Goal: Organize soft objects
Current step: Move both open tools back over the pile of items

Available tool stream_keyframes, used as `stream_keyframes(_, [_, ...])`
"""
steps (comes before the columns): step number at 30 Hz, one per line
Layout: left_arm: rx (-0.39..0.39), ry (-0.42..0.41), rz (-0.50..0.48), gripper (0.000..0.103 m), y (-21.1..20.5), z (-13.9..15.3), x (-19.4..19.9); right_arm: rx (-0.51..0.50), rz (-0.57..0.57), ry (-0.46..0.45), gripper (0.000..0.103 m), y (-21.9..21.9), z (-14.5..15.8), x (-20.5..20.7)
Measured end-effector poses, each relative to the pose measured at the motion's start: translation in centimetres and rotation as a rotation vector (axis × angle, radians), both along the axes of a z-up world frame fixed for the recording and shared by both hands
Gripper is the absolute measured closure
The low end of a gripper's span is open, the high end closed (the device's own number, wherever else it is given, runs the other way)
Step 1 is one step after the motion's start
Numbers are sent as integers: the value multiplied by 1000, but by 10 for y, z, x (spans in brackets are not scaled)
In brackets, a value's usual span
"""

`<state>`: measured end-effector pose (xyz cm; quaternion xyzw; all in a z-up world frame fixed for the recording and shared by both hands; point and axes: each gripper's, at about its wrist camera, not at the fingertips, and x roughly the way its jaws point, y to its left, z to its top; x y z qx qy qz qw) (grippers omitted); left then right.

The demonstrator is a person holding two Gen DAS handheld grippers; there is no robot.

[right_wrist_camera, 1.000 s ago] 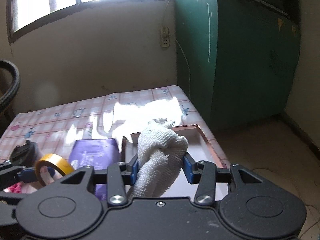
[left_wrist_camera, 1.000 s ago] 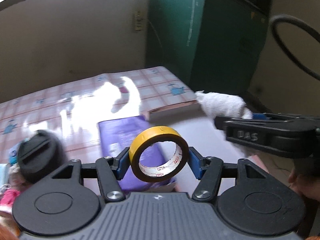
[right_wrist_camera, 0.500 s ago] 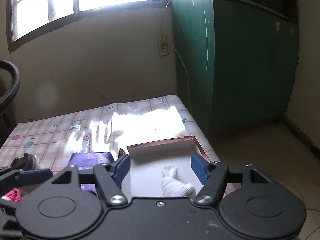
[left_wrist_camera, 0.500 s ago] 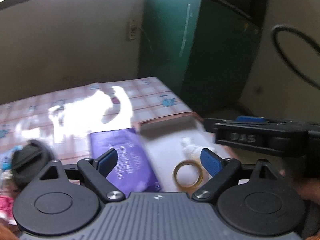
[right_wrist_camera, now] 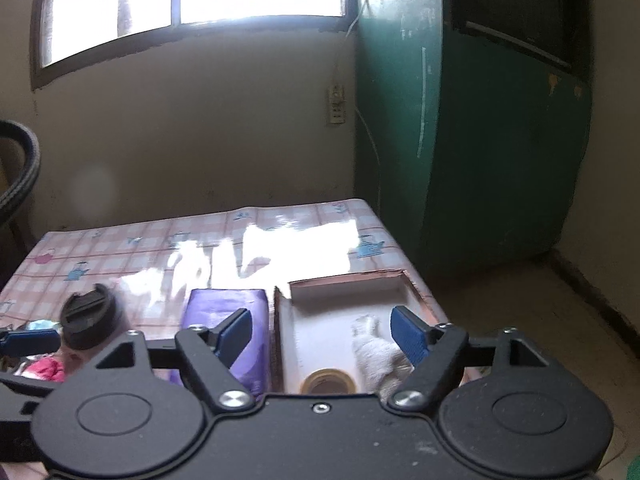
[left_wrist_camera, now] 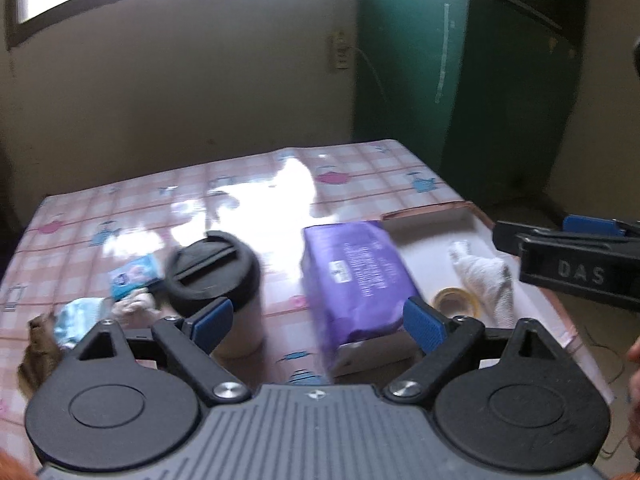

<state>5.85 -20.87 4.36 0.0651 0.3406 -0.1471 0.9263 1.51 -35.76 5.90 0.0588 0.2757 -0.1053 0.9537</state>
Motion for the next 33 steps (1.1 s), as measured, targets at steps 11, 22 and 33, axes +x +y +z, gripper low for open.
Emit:
stream_keyframes(11, [8,6,89,7,49,1,-11,8,81,20,13,60,-2,-5])
stream_keyframes(22, [-1,19,149,7,84,-5,-19,7,141,28,13,101,-5,-3])
stream_keyframes(33, [1,40,215,7,123,-14,-29,14,224,50,13,143,-15,-2])
